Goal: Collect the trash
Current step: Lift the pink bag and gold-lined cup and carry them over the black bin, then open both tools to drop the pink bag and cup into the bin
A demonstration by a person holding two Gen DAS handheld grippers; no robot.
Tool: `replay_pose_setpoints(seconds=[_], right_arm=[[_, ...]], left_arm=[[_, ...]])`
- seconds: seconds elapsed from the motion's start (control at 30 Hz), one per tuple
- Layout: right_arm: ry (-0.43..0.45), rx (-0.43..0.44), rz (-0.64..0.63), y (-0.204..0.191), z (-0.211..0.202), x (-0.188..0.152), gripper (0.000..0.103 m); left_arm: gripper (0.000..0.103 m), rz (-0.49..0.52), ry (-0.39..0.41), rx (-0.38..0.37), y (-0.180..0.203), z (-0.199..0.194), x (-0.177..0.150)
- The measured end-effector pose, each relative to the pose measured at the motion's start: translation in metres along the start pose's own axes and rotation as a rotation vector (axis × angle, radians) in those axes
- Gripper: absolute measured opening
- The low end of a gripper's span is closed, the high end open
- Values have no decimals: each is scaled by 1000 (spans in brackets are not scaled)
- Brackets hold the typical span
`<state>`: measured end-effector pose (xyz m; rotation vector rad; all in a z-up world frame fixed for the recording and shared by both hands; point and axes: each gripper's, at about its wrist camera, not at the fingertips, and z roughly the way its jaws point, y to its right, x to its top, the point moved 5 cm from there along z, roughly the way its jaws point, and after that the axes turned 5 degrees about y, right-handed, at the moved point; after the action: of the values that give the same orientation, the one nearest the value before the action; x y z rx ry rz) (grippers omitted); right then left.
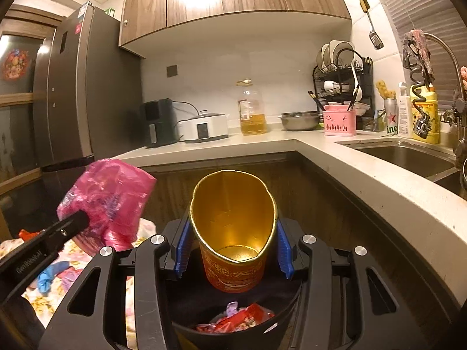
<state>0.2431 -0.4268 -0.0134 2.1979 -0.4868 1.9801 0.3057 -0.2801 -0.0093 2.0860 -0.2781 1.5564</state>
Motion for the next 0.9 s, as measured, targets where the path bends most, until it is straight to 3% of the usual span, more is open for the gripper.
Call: replay_pose_setpoints(seconds=[0.3, 0.73, 0.83, 0.9], right_arm=[[-10, 0, 2, 10, 12, -5, 50], [-2, 12, 12, 11, 19, -7, 55], [-2, 11, 13, 12, 21, -8, 58], [-4, 10, 21, 14, 22, -8, 66]], left_arm=[[6, 15, -37, -48, 14, 26, -12], [6, 11, -78, -48, 11, 46, -24], [6, 11, -87, -51, 11, 48, -27], [6, 15, -92, -48, 10, 50, -29]])
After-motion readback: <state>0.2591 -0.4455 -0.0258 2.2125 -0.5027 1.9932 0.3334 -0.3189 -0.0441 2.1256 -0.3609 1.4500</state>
